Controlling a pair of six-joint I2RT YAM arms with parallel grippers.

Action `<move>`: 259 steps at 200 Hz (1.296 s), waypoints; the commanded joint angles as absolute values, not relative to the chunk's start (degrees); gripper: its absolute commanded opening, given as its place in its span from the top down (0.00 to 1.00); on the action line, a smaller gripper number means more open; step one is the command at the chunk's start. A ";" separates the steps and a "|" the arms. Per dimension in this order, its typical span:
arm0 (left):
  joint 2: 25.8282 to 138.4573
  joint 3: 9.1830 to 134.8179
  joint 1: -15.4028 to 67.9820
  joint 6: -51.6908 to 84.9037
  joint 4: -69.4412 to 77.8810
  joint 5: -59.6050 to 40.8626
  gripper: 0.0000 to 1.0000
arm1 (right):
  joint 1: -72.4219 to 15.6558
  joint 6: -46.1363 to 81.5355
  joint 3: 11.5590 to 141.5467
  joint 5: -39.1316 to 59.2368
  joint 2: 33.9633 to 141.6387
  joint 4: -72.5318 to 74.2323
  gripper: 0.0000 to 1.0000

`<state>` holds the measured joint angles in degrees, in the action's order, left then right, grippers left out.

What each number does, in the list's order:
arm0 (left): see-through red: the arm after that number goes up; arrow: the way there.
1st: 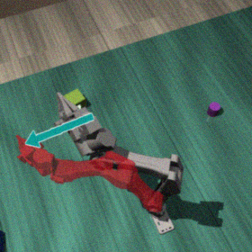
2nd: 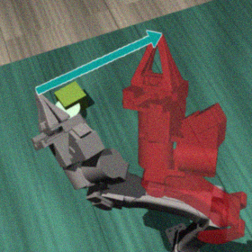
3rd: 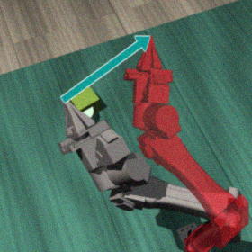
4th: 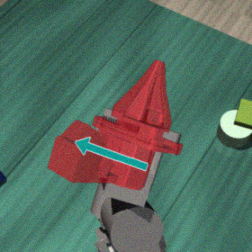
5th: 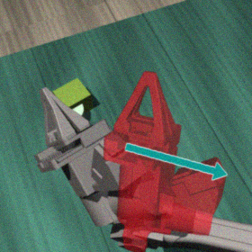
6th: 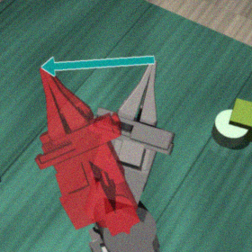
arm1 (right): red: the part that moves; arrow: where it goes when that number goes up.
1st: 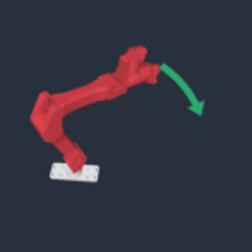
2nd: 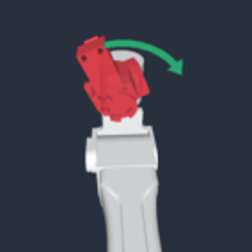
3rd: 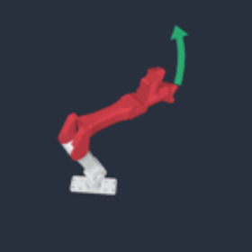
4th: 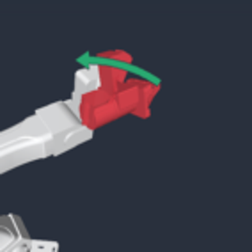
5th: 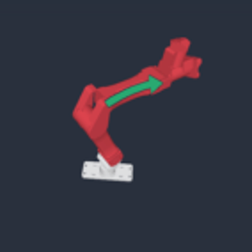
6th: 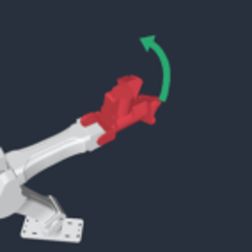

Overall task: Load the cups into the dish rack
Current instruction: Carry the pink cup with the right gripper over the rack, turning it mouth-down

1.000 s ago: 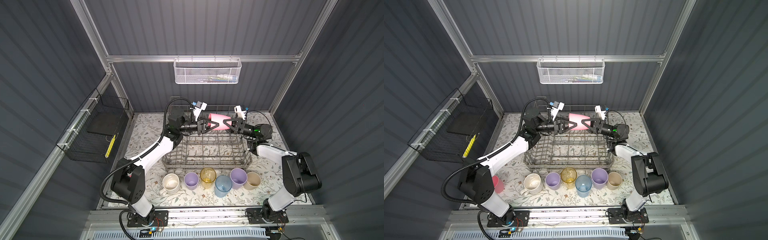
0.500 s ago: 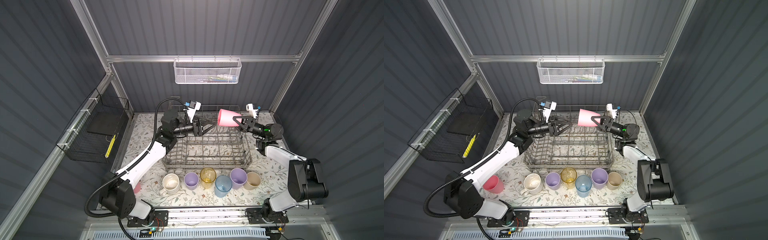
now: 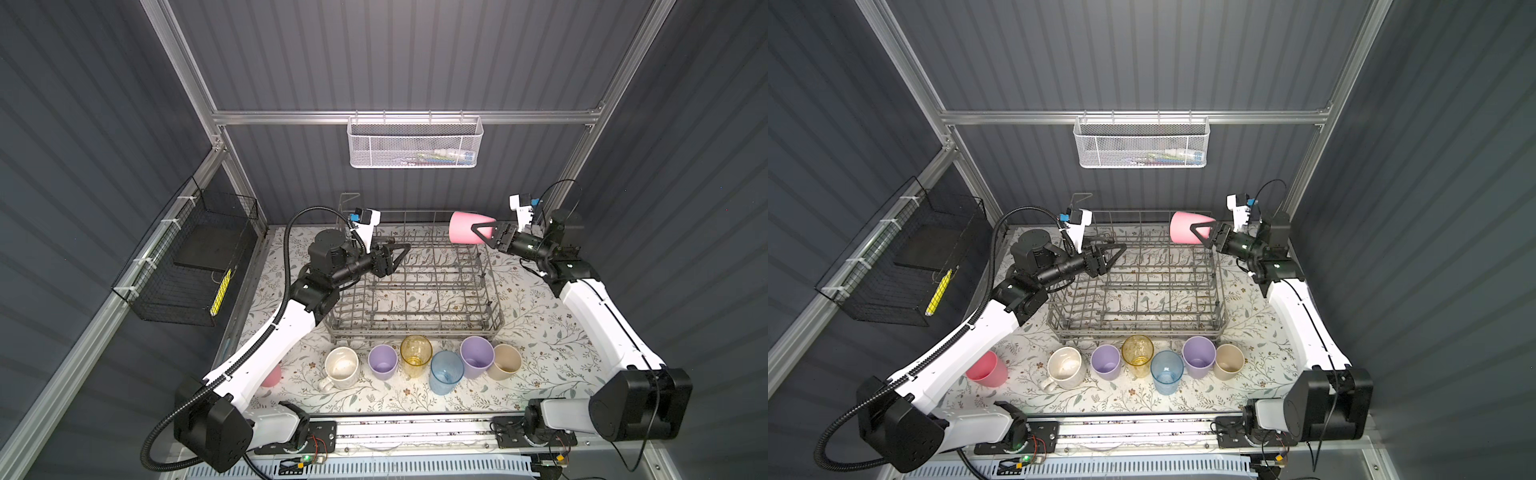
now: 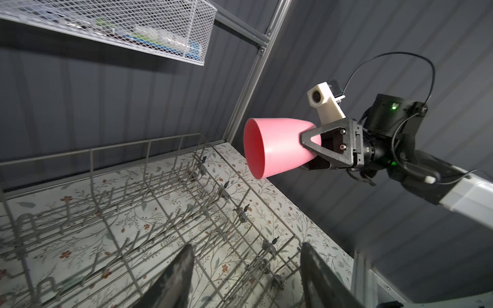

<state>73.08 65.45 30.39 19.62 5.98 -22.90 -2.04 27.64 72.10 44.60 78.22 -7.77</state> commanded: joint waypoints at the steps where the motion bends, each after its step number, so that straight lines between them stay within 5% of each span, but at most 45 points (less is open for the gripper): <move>1: 72.06 63.50 29.80 17.05 3.54 -19.34 0.37 | -3.83 13.98 78.02 28.91 82.26 -28.61 0.60; 70: 73.83 62.65 29.05 17.60 3.94 -20.87 0.38 | -7.09 8.28 88.24 14.39 92.40 -37.06 0.58; 259: 72.97 60.71 28.38 16.96 2.81 -21.62 0.39 | -10.46 5.97 101.44 6.30 108.72 -41.06 0.55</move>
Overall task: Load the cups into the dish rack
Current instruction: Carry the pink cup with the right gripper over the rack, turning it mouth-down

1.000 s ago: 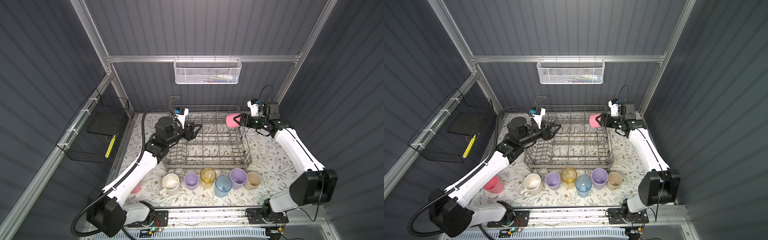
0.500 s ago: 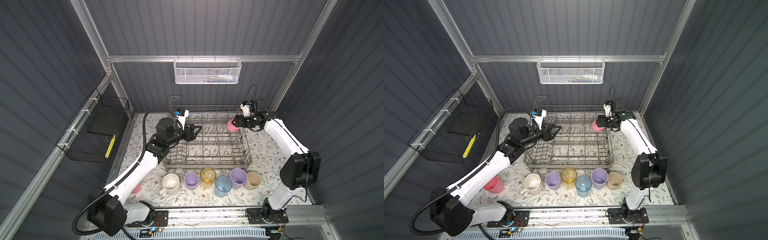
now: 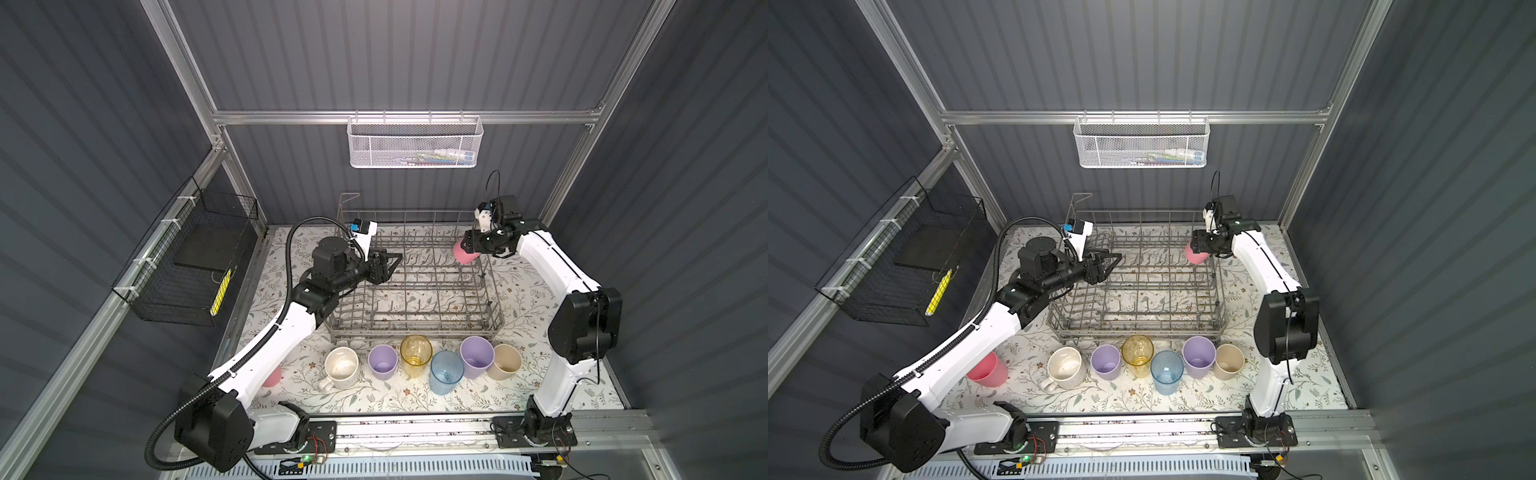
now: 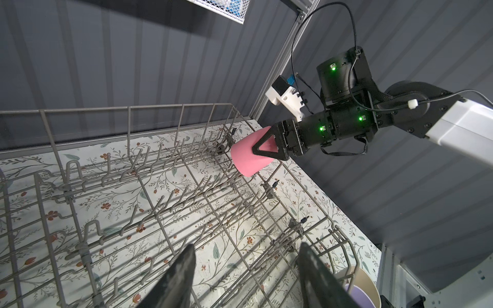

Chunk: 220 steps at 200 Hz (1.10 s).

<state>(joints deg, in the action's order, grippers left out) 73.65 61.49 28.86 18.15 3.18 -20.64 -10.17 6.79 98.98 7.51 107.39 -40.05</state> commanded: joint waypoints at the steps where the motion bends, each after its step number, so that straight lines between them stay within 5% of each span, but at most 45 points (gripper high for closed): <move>1: 72.97 60.68 28.39 16.96 2.81 -21.57 0.39 | -10.46 5.93 101.52 6.27 108.76 -41.10 0.55; 220: 72.47 59.14 28.02 16.70 2.28 -21.82 0.39 | -12.30 6.98 107.59 4.21 119.82 -44.19 0.47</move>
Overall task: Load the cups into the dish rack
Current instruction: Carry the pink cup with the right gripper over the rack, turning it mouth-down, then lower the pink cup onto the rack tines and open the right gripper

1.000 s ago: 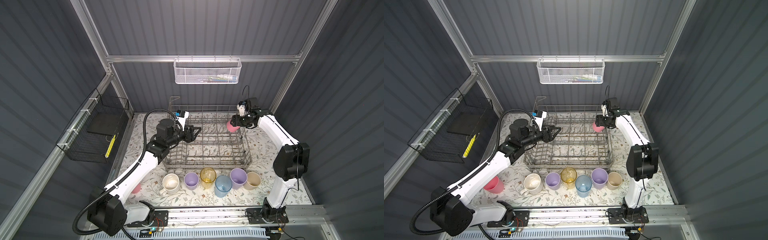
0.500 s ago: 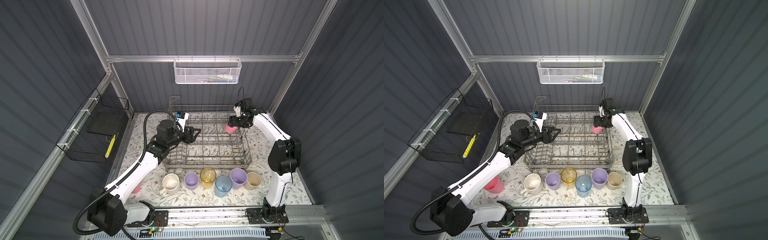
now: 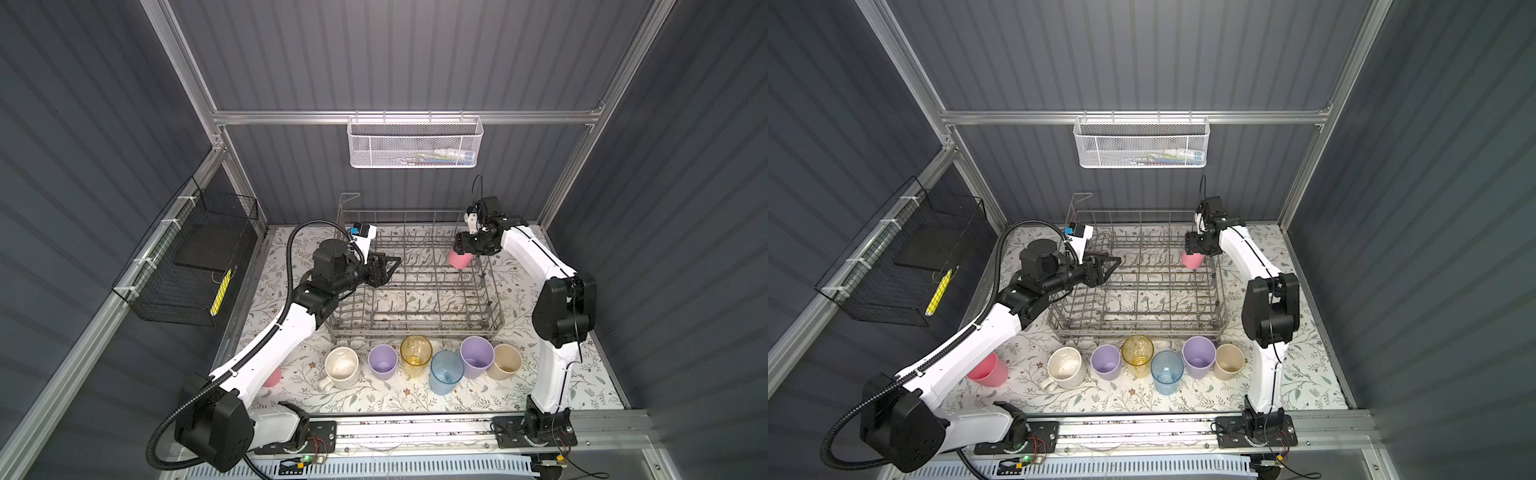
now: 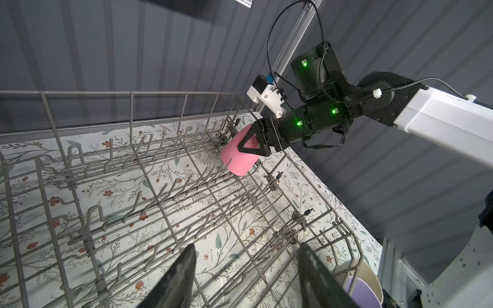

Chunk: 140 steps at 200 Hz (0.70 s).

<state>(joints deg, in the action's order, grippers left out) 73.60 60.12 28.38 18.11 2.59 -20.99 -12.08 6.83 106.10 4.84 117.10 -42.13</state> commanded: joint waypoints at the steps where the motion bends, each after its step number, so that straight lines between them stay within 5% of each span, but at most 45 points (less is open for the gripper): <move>1: 72.44 59.10 28.03 16.70 2.24 -21.81 0.39 | -12.30 7.01 107.63 4.21 119.85 -44.20 0.47; 140: 72.00 58.06 28.03 16.59 1.90 -21.88 0.39 | -13.71 8.08 109.34 2.42 123.20 -46.40 0.33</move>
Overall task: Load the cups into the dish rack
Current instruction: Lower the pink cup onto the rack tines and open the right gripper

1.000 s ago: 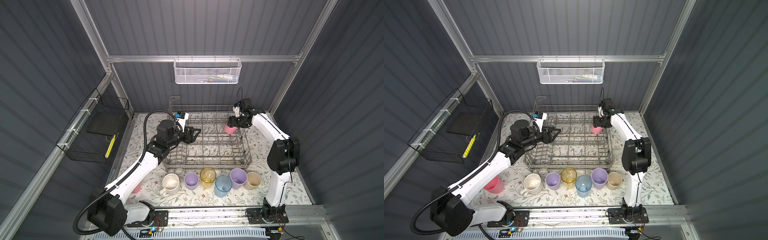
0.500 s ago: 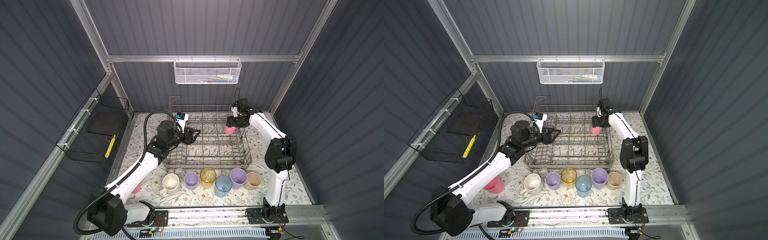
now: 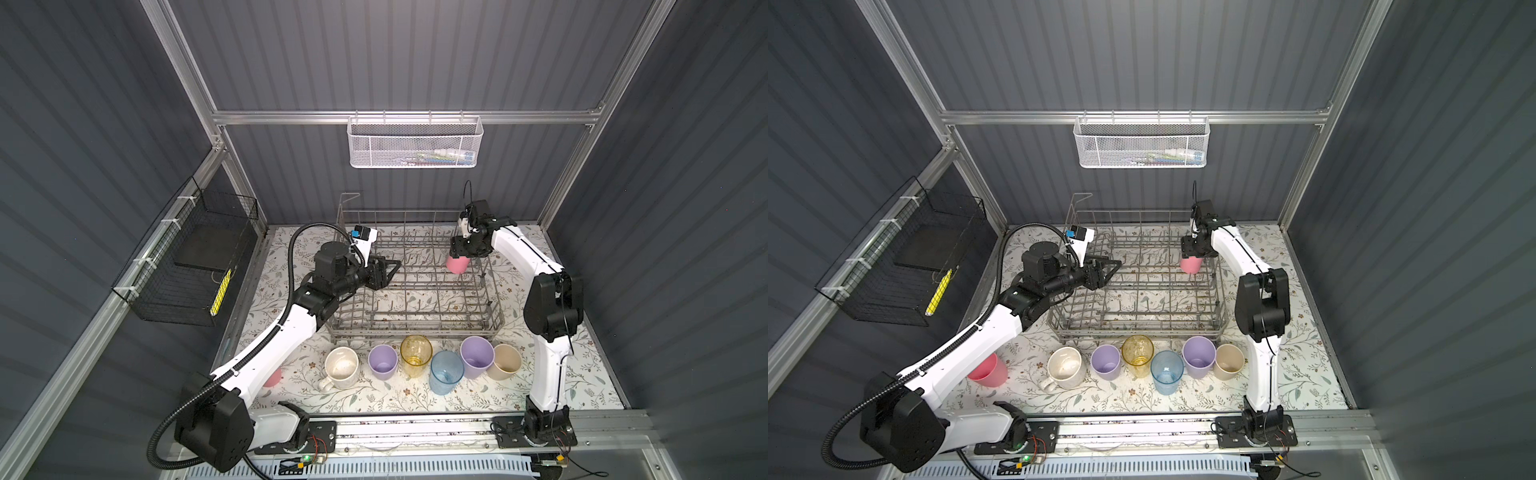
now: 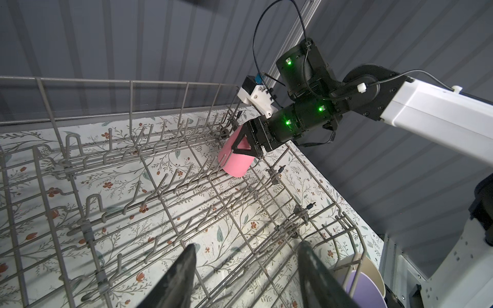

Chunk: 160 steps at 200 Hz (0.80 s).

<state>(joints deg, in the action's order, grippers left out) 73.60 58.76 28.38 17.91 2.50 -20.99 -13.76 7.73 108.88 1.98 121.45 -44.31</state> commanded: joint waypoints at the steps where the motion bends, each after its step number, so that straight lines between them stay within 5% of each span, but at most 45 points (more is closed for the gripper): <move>1: 71.99 58.03 28.03 16.56 1.92 -21.84 0.39 | -13.71 8.08 109.34 2.44 123.21 -46.41 0.33; 50: 71.63 57.81 28.03 16.52 1.69 -21.74 0.39 | -13.71 9.12 109.23 2.83 122.56 -46.58 0.17; 160: 71.09 57.48 28.04 16.79 1.72 -21.71 0.39 | -13.71 9.75 108.02 1.63 117.34 -45.17 0.06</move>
<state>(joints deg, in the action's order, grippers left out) 72.31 58.39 28.38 17.56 2.15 -20.99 -14.26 10.72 108.31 -0.14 119.81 -43.90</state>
